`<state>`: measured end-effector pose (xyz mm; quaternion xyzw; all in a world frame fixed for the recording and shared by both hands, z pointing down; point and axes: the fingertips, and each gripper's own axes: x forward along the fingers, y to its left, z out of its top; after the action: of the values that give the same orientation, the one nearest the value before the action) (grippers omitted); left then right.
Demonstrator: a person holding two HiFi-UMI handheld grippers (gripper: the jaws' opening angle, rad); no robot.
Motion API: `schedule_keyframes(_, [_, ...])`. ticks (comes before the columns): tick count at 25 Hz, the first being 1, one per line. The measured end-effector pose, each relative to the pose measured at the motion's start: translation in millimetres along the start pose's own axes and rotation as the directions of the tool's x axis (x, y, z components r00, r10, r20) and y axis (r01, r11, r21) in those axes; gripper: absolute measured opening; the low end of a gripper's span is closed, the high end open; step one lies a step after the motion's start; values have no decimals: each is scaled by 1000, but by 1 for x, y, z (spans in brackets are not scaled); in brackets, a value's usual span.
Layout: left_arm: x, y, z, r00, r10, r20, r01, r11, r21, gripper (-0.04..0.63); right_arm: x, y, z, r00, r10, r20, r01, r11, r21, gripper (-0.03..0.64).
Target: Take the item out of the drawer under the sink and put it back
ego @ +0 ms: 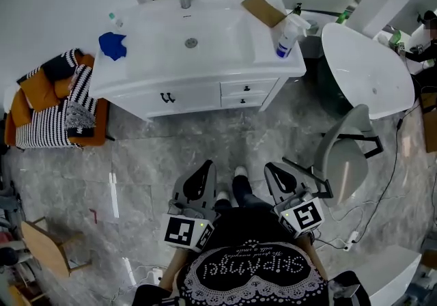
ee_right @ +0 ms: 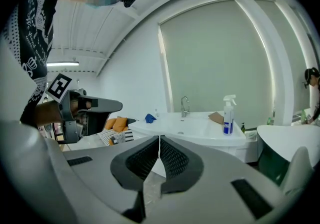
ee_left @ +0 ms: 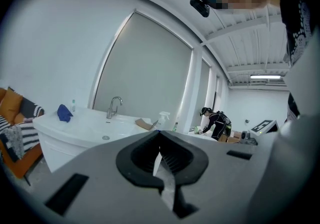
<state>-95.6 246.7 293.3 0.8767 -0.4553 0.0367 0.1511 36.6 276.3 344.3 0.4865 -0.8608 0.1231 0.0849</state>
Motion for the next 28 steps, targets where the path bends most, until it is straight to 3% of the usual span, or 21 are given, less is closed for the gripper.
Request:
schedule_keyframes(17, [61,-11,12,997,76,31,-76,997,0,5,21,-61,18,996,84,28,-84,996,-20,20])
schedule_keyframes(28, [69,-13,10,998,68,7,-68,998,5,5,25,-67,16,996,84,25,-83,996,-5,20])
